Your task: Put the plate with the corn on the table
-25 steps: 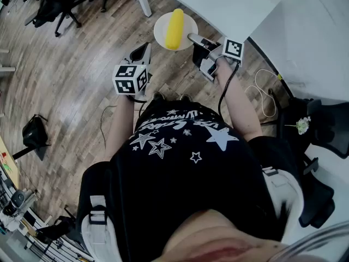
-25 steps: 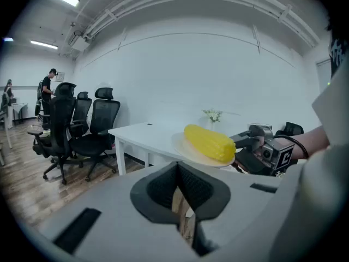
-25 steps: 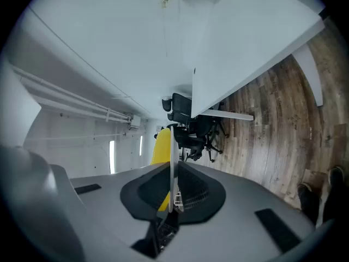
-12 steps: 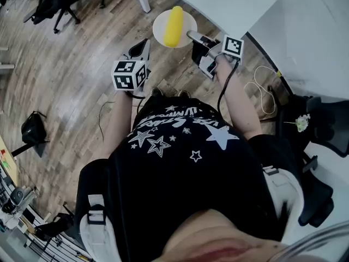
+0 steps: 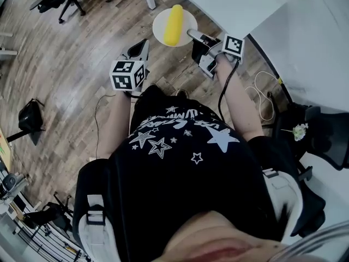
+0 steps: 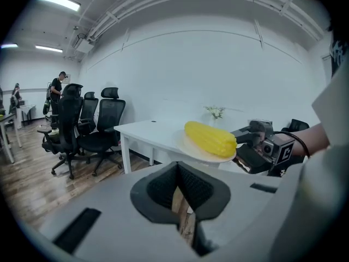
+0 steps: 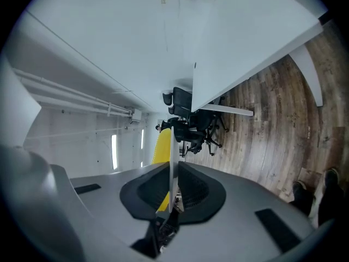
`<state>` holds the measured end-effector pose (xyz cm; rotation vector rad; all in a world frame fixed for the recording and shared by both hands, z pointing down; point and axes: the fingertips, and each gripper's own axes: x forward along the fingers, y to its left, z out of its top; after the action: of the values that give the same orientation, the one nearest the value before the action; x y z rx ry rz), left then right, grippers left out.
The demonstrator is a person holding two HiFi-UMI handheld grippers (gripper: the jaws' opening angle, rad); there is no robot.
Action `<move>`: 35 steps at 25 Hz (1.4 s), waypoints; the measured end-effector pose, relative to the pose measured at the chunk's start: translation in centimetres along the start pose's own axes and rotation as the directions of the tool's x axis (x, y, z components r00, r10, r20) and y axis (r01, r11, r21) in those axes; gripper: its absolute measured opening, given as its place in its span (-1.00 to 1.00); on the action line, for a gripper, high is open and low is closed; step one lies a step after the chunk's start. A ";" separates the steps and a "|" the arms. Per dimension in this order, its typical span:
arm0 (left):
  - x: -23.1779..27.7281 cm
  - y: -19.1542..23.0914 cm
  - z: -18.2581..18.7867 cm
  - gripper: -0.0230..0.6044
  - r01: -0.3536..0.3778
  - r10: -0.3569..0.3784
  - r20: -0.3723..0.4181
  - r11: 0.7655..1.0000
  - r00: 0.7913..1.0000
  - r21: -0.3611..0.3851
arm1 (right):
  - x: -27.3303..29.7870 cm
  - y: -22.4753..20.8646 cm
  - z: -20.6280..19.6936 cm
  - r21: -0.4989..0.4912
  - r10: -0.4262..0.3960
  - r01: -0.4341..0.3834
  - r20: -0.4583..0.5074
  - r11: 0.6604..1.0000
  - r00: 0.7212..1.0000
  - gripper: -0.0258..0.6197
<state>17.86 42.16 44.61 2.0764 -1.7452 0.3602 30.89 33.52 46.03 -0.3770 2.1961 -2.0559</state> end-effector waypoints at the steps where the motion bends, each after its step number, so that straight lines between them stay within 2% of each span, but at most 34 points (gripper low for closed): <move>1: -0.1 0.0 -0.3 -0.91 -0.006 0.006 -0.003 1.000 1.000 -0.002 | 0.0 -0.1 0.0 0.001 0.001 -0.001 -0.005 1.000 1.000 -0.82; 7: -0.8 1.0 -1.6 -0.91 -0.025 0.025 -0.021 1.000 0.999 -0.019 | 0.4 -0.9 -0.6 -0.014 -0.019 0.019 -0.030 1.000 0.999 -0.82; 14: 1.2 3.9 -1.3 -0.91 -0.012 0.011 -0.018 0.999 1.000 -0.044 | 2.1 -0.9 0.8 -0.015 -0.010 0.011 0.009 1.000 1.000 -0.82; 17: 2.8 6.1 0.2 -0.91 0.004 -0.005 -0.007 0.999 1.000 -0.038 | 4.1 -0.5 2.4 -0.021 -0.009 0.010 0.026 1.000 1.000 -0.82; 21: 5.7 11.9 3.2 -0.91 0.018 -0.017 0.003 0.999 1.000 -0.044 | 9.8 0.6 5.1 -0.039 -0.010 0.011 0.042 0.999 0.999 -0.82; 30: 11.3 16.7 6.6 -0.91 0.080 -0.080 0.010 0.997 0.997 -0.010 | 15.0 0.4 8.2 -0.040 0.001 0.002 0.090 0.999 0.996 -0.82; 35: 13.5 22.8 9.3 -0.91 0.100 -0.100 0.022 0.995 0.995 -0.011 | 21.6 1.4 10.9 -0.040 0.006 -0.001 0.129 0.999 0.992 -0.82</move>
<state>-2.55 22.85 45.52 2.1570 -1.6434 0.2986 12.62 17.57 45.69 -0.4952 2.1628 -1.9294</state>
